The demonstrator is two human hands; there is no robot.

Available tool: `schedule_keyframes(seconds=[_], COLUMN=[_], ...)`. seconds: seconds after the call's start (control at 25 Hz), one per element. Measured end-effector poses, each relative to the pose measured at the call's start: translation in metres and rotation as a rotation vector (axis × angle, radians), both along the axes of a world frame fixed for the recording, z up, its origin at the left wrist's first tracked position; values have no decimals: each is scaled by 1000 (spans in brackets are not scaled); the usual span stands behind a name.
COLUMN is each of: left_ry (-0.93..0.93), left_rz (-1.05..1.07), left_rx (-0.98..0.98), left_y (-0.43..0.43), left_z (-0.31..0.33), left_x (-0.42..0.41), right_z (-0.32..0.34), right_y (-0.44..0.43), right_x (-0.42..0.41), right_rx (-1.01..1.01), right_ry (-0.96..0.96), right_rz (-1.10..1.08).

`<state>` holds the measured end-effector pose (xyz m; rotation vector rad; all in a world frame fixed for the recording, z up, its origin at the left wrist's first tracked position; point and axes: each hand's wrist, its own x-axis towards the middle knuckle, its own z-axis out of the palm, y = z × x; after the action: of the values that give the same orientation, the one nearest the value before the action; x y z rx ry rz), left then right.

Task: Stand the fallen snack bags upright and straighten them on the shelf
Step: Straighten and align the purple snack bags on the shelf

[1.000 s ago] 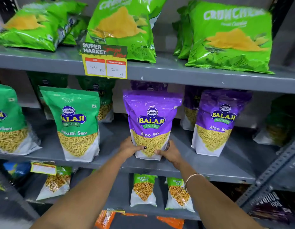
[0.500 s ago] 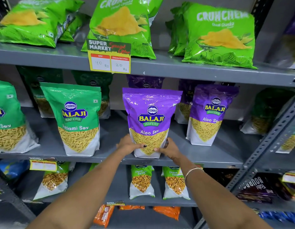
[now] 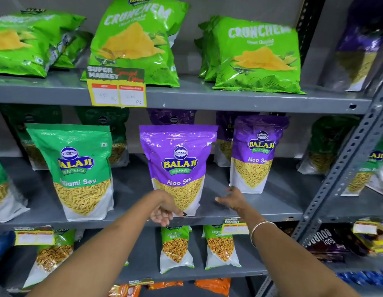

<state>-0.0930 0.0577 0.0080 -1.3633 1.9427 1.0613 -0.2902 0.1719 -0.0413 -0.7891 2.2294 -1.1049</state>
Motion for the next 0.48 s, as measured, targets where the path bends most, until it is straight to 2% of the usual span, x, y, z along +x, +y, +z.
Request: schedule_keyframes(seconds=[0.16,0.24,0.32,0.4,0.48], left_ry=[183,344,518,646,788], left_rz=[-69,4,122,256,370], left_rx=[102,35,-118,-252,-238], left_y=[36,51,53,50,49], left_z=[5,-2,-16,-26,-35], left_x=[-71,-115,-157,-189,-213], right_z=[3,2,-2,-11,-33], right_y=[25,34,33,25,11], right_x=[-74,-118,-156,-186,-212], right_rx=[13,32,57,-54,-155], right_ry=[64,127,143,-12,-191], right_rz=[-156,-211,-180,-56,35])
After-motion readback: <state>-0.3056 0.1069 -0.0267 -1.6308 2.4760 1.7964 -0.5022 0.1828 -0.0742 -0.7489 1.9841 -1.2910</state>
